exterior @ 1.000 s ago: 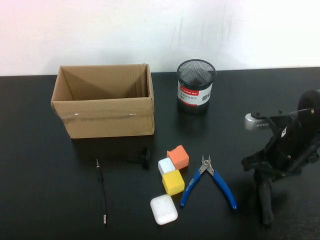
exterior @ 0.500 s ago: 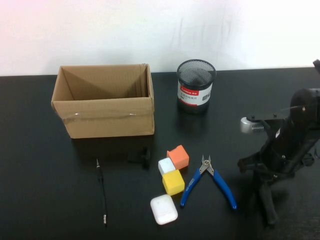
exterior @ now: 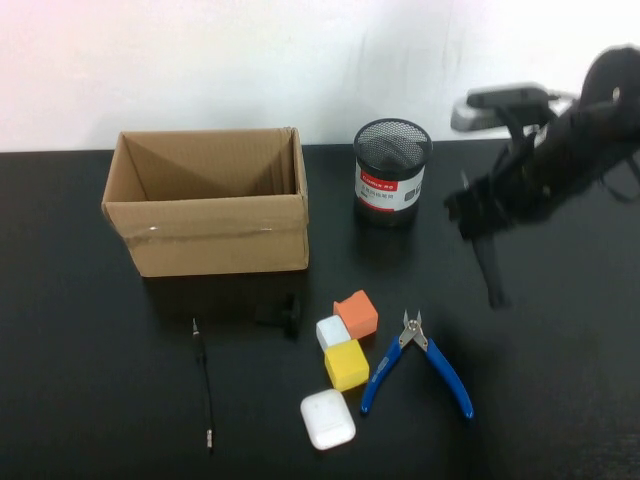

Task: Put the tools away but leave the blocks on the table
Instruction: Place the picked object into the round holder

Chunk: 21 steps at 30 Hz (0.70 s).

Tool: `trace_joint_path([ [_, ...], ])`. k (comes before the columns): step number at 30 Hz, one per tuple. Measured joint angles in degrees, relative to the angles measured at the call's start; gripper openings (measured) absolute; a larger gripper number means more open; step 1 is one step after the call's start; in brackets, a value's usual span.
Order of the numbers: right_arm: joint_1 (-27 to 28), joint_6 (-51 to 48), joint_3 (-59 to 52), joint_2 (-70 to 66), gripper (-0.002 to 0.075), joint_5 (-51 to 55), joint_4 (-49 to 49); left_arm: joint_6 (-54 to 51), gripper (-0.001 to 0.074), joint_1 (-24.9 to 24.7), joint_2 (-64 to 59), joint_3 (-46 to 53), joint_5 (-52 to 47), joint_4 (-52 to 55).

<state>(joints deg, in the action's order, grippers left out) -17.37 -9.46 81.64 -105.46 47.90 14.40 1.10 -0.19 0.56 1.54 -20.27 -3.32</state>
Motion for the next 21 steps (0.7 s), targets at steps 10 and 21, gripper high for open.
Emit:
trace_joint_path([
  [10, -0.84, -3.04, 5.54, 1.33, 0.0136, -6.60, -3.18, 0.00, -0.0004, 0.00, 0.00, 0.00, 0.00, 0.00],
  [21, -14.98, 14.48, -6.40, 8.39, 0.0136, -28.21, -38.22, 0.00, -0.0004, 0.00, 0.00, 0.00, 0.00, 0.00],
])
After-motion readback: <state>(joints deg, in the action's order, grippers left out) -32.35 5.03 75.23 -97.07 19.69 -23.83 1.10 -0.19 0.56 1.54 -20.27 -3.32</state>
